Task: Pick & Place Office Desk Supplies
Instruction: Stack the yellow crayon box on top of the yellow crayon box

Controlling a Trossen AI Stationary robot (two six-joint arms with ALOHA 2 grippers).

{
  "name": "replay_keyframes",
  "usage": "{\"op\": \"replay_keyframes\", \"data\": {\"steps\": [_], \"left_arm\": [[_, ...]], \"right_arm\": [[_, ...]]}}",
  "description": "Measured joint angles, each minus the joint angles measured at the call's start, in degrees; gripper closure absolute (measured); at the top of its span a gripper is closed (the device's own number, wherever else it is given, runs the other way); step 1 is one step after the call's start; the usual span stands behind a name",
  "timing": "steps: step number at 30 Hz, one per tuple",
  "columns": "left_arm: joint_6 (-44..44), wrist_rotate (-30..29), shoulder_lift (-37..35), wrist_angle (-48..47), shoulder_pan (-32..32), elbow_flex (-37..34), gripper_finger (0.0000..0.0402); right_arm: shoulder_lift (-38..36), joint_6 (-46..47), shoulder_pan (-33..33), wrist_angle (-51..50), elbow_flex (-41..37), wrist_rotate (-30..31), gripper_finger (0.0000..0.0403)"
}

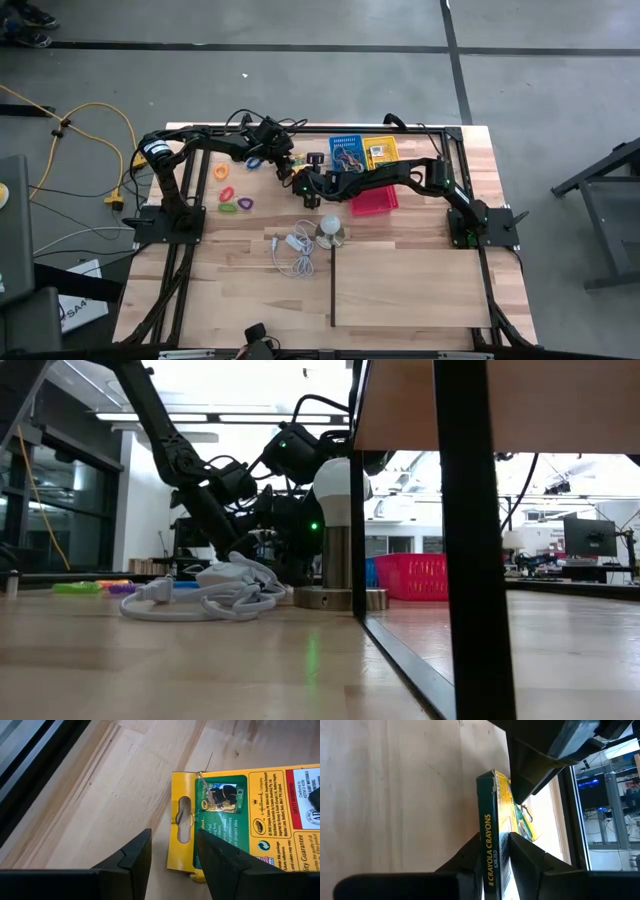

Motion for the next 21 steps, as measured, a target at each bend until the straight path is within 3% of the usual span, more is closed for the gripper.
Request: {"op": "replay_keyframes", "data": {"steps": [14,21], "left_arm": [[0.6,-0.4,-3.8,-0.5,-0.1,-0.2,0.025],[2.6,-2.7,-5.1,-0.5,-0.1,-0.2,0.025]], "right_arm": [[0.0,0.0,0.1,0.2,0.0,-0.8,0.0336],[-0.1,0.0,0.1,0.7,0.1,2.3,0.0373]]}}
